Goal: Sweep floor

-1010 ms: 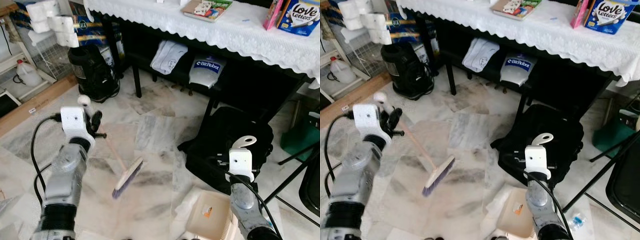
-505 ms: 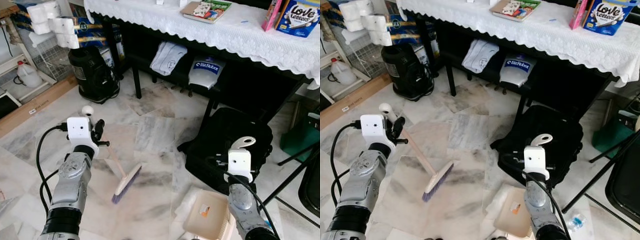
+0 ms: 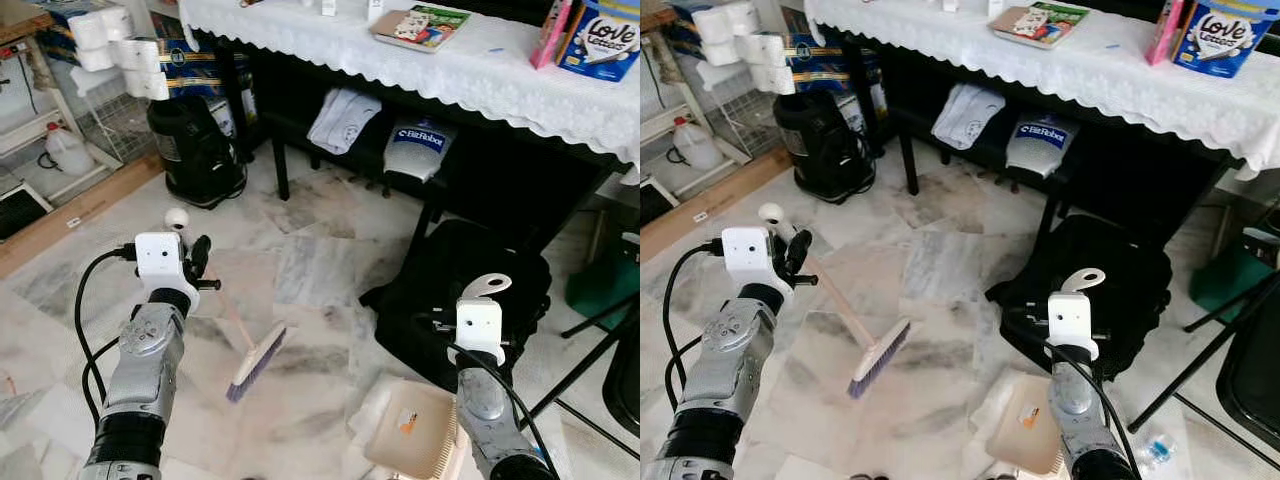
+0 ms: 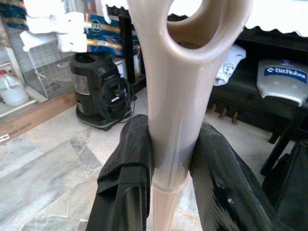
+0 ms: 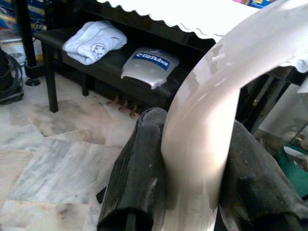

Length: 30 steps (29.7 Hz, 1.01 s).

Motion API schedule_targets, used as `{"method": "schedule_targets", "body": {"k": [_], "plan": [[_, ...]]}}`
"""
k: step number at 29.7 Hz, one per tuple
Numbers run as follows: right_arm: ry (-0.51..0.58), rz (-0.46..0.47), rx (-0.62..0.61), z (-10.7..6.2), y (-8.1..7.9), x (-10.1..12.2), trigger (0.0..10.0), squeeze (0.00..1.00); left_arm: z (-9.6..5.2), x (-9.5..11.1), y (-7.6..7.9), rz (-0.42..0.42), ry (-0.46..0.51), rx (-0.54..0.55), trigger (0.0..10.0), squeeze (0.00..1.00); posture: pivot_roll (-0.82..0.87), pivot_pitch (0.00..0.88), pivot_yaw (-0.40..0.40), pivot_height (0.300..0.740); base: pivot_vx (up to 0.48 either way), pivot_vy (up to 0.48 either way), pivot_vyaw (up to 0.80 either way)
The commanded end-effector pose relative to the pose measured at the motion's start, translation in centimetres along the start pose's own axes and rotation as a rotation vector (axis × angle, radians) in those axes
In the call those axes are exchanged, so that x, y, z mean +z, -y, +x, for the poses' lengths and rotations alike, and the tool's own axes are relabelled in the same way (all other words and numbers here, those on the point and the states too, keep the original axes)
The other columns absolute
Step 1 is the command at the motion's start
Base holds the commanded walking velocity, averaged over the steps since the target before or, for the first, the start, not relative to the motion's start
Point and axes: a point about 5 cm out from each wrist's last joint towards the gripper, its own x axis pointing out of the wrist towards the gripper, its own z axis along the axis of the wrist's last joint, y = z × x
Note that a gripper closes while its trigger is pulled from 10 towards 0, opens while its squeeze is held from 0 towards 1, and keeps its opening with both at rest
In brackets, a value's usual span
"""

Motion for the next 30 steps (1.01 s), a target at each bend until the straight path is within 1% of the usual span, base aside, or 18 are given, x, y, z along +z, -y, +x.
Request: {"method": "schedule_targets", "body": {"k": [1, 30], "plan": [[-0.002, 0.010, 0.008, -0.21, -0.27, -0.05, 10.0, 0.00, 0.16, 0.60, -0.09, 0.013, 0.036, 0.002, 10.0, 0.00, 0.03, 0.098, 0.028, 0.740, 0.000, 0.315, 0.00], [-0.021, 0.020, 0.010, -0.27, -0.54, -0.22, 10.0, 0.00, 0.34, 0.62, 0.09, 0.019, 0.031, -0.018, 10.0, 0.00, 0.04, 0.110, 0.036, 0.740, 0.000, 0.313, 0.00]]}}
